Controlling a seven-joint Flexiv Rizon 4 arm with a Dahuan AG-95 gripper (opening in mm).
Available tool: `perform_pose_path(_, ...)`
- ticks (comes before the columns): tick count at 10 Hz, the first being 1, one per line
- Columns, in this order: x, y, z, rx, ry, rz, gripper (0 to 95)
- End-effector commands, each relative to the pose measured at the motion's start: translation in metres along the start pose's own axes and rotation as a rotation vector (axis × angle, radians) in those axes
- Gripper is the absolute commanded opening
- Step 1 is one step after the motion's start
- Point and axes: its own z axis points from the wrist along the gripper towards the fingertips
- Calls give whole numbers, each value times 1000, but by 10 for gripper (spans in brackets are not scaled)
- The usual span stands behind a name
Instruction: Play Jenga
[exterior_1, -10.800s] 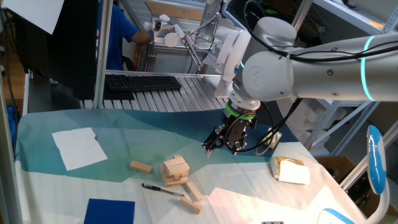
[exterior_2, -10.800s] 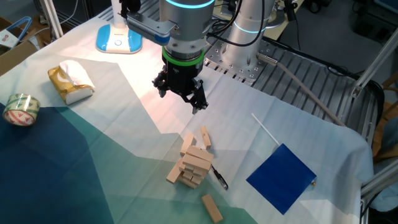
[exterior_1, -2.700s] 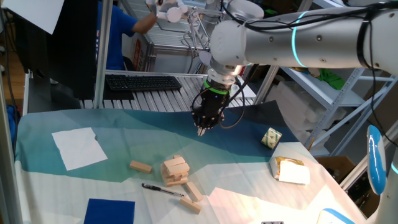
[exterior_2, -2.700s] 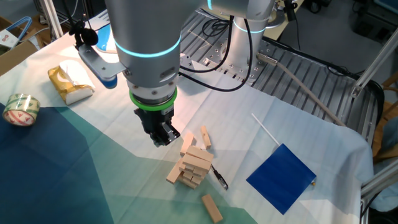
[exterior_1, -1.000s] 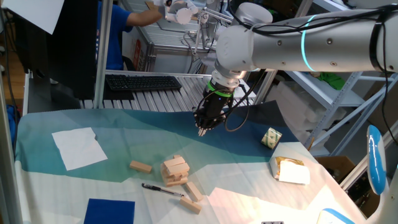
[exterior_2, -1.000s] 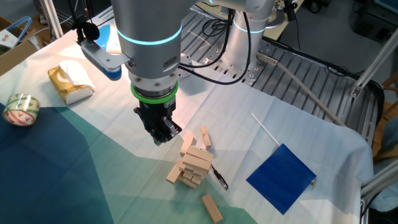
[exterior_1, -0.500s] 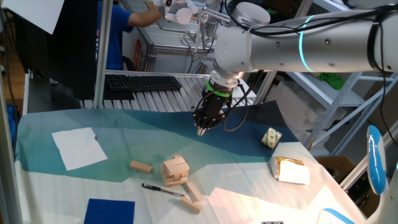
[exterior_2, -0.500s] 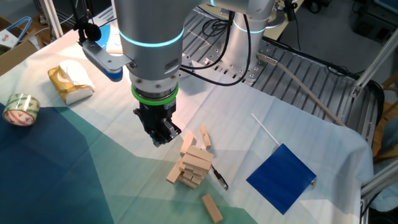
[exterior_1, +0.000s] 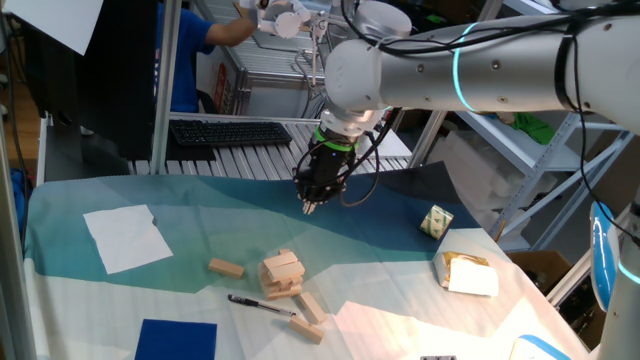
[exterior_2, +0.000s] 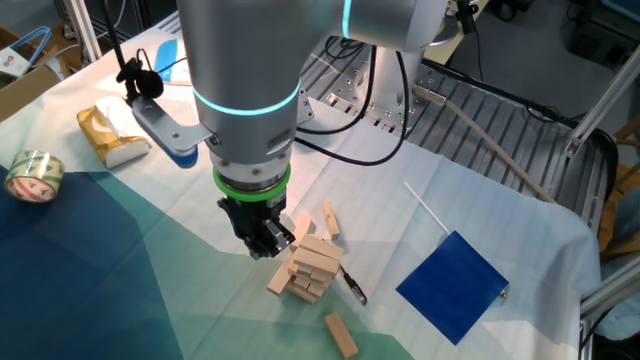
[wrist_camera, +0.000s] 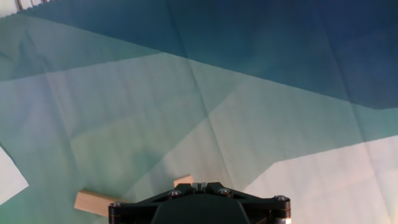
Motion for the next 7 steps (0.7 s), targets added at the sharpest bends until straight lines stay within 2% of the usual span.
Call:
perform_pose_path(1,0,4,3,0,6,22,0)
perform_pose_path(3,1,8,6,2,8,36,0)
perform_pose_path(7,10,23,22,3,4,65,0)
